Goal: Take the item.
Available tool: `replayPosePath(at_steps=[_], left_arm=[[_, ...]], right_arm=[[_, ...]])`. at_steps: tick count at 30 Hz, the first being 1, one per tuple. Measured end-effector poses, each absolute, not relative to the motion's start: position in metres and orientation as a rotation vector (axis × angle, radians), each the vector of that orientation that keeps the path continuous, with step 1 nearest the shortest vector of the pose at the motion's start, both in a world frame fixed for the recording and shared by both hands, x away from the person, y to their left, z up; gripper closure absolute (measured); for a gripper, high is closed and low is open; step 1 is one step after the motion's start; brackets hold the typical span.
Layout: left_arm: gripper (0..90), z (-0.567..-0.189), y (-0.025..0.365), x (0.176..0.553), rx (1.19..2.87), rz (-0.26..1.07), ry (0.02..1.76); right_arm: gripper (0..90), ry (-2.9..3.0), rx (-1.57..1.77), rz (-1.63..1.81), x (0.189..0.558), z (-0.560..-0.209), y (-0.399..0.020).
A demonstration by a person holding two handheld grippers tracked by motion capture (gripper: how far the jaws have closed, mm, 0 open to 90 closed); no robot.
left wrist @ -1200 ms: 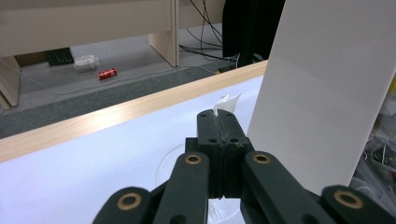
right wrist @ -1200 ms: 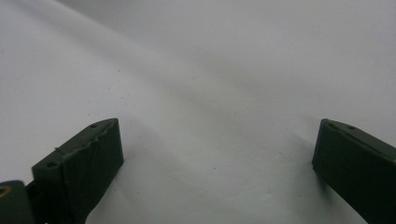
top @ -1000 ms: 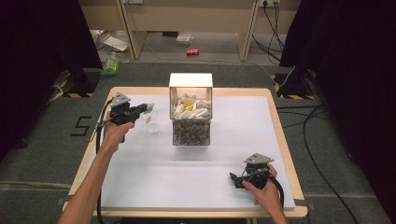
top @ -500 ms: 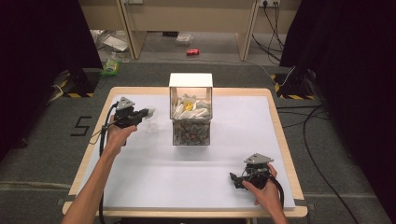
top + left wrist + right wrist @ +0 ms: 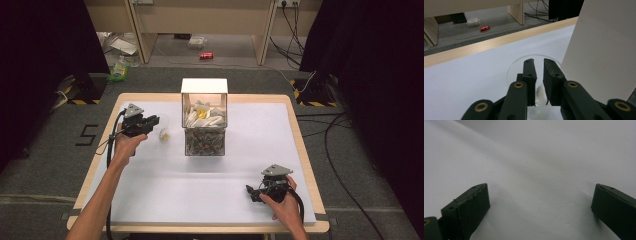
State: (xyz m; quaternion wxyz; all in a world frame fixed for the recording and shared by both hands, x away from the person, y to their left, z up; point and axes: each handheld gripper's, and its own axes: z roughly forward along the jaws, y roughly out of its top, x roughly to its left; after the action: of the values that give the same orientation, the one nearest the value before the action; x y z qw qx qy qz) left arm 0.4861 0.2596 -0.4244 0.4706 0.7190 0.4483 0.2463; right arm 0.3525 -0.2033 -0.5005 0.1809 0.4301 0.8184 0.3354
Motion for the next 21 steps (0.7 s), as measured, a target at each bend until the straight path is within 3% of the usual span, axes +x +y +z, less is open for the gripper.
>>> replayPosePath(at_steps=[1,6,15,16,19,21], left_arm=[[75.1,-0.423,0.26,0.485,1.759,0.598,1.097],[57.6,-0.419,0.264,0.481,1.746,0.581,1.104],[40.9,-0.414,0.265,0.477,1.724,0.557,1.134],[32.5,-0.414,0.264,0.477,1.726,0.568,1.14],[26.8,-0.413,0.263,0.475,1.723,0.573,1.152],[16.9,-0.412,0.263,0.475,1.718,0.571,1.158]], right_arm=[[2.3,2.312,1.215,0.947,0.353,-0.5,-0.203],[2.3,2.31,1.213,0.949,0.353,-0.501,-0.203],[2.3,2.31,1.213,0.948,0.353,-0.501,-0.203],[2.3,2.31,1.213,0.948,0.353,-0.501,-0.203],[2.3,2.31,1.213,0.948,0.353,-0.501,-0.203],[2.3,2.311,1.213,0.949,0.353,-0.501,-0.203]])
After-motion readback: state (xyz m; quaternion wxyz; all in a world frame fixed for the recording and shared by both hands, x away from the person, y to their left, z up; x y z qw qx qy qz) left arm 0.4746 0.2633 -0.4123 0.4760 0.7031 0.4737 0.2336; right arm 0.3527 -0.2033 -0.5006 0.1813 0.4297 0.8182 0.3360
